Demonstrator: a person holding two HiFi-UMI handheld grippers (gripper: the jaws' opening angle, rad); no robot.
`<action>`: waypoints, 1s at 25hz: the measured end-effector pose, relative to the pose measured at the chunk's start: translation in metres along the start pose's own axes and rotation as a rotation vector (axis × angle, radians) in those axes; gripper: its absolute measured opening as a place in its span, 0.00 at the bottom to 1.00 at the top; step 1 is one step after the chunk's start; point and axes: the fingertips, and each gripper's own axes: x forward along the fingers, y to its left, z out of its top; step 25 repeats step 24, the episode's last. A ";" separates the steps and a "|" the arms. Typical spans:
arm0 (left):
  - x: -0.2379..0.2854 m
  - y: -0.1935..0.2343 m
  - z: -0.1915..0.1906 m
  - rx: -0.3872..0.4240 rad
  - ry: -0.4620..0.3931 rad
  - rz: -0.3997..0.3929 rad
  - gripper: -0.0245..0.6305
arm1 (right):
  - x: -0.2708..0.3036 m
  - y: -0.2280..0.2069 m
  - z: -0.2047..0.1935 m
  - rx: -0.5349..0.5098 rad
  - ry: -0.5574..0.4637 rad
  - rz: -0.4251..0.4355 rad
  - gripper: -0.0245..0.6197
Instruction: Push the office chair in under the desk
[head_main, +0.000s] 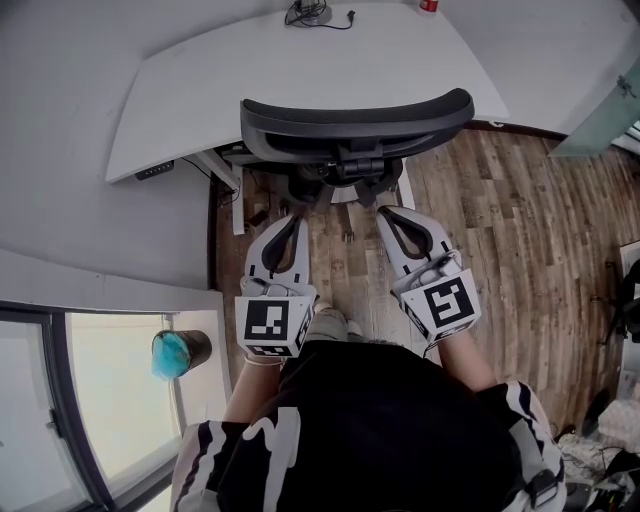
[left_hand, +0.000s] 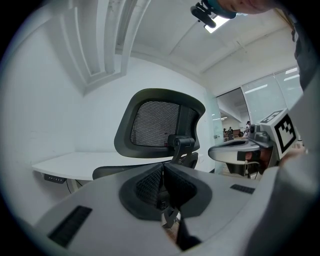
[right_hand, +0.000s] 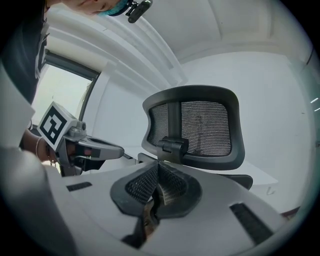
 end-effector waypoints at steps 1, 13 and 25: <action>0.000 0.000 0.000 -0.001 0.000 0.000 0.06 | 0.000 0.000 0.000 0.002 -0.001 -0.001 0.05; -0.001 -0.002 0.002 -0.001 -0.010 -0.001 0.06 | 0.000 0.002 -0.002 -0.001 0.002 0.006 0.05; -0.004 -0.003 0.003 0.001 -0.005 0.005 0.06 | -0.004 0.003 -0.002 -0.002 0.009 0.014 0.05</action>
